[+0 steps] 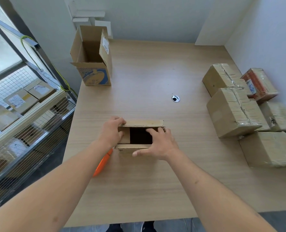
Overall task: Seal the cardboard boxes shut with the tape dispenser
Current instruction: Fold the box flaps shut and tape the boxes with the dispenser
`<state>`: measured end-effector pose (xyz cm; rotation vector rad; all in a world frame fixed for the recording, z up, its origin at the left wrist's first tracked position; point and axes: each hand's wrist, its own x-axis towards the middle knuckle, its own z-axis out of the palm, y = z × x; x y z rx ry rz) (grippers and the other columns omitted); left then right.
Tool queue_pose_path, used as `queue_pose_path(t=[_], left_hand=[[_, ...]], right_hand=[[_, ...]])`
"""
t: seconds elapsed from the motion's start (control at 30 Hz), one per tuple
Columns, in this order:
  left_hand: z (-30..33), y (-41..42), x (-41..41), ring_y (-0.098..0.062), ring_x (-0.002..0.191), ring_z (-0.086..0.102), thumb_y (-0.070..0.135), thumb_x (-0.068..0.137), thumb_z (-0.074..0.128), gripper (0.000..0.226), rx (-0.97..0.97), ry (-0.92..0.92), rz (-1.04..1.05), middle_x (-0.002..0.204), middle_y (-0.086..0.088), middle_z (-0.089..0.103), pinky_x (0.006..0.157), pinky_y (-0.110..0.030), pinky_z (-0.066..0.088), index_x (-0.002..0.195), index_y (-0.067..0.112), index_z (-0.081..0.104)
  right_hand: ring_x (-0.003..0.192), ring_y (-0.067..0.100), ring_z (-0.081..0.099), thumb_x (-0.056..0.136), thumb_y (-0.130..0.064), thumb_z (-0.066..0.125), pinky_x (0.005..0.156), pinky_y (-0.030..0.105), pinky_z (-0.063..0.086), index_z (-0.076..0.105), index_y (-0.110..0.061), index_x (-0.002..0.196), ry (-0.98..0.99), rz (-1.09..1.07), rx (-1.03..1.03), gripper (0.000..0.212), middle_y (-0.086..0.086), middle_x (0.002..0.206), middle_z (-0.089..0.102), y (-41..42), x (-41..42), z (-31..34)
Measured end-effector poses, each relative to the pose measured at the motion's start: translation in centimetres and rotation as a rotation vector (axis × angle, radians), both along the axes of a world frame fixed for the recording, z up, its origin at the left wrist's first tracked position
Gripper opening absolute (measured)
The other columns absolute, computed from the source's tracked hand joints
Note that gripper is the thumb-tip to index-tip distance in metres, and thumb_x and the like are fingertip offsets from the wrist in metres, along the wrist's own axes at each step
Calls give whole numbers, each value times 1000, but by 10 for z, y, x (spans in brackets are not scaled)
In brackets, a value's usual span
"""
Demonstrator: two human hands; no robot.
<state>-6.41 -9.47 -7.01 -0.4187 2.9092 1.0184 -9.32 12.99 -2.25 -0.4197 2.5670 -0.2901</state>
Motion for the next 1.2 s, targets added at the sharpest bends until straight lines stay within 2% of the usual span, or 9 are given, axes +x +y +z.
queue_pose_path(t=[0.17,0.3,0.43,0.53,0.77,0.9,1.0,1.1,1.2], left_hand=[[14,6,10,-29,144,40,9,96,63,40,8,-129,-17,153,-19,44,116,-25,24,136,12,63],[15,7,24,-20,154,18,9,104,42,45,41,-194,-89,167,-8,20,117,-18,8,148,17,51],[18,6,35,-16,155,10,17,108,36,44,149,-219,-68,168,-4,14,116,-17,2,151,18,46],[21,5,41,-15,155,11,26,107,44,44,170,-213,-78,168,-3,15,121,-24,5,151,20,45],[4,-13,63,-14,155,12,9,100,54,65,135,-144,-138,168,1,12,118,-18,9,157,30,33],[-20,-17,85,-30,127,43,45,96,58,66,-65,-146,170,134,-10,38,108,-44,42,153,50,24],[-42,-18,103,-39,114,47,62,89,58,78,-201,-336,198,121,-16,44,101,-50,45,151,59,11],[-68,-23,120,-41,110,54,52,91,63,93,-234,-447,162,122,-22,49,97,-47,48,151,60,-8],[-79,-25,132,-28,83,58,27,96,60,102,-71,-402,101,99,-13,55,82,-43,52,143,66,-22]], right_hand=[[103,23,57,71,-57,84,77,35,49,55,-35,112,342,-185,-125,55,-5,107,59,6,2,-10],[107,28,50,78,-39,84,96,40,41,54,-36,129,570,-149,-67,59,5,120,45,-1,8,-24],[153,39,13,100,-35,59,124,48,12,38,-39,151,481,48,-66,56,15,163,19,-9,8,-38],[155,41,-8,107,-32,39,126,51,1,21,-39,159,359,142,-47,56,11,170,-1,-16,7,-47],[155,37,-11,110,-45,15,126,50,-1,-1,-41,161,282,130,27,54,8,170,-12,-42,6,-61],[155,38,-13,110,-43,14,126,51,-4,-2,-39,161,298,108,27,54,8,170,-14,-43,12,-66],[155,37,-13,110,-43,14,126,51,-4,-3,-39,161,297,105,45,54,8,170,-14,-44,12,-66],[155,36,-14,110,-44,13,126,50,-5,-4,-40,161,268,98,52,54,7,170,-16,-45,13,-65],[155,36,-14,110,-44,13,126,50,-4,-5,-41,161,262,95,62,54,6,170,-16,-46,14,-63]])
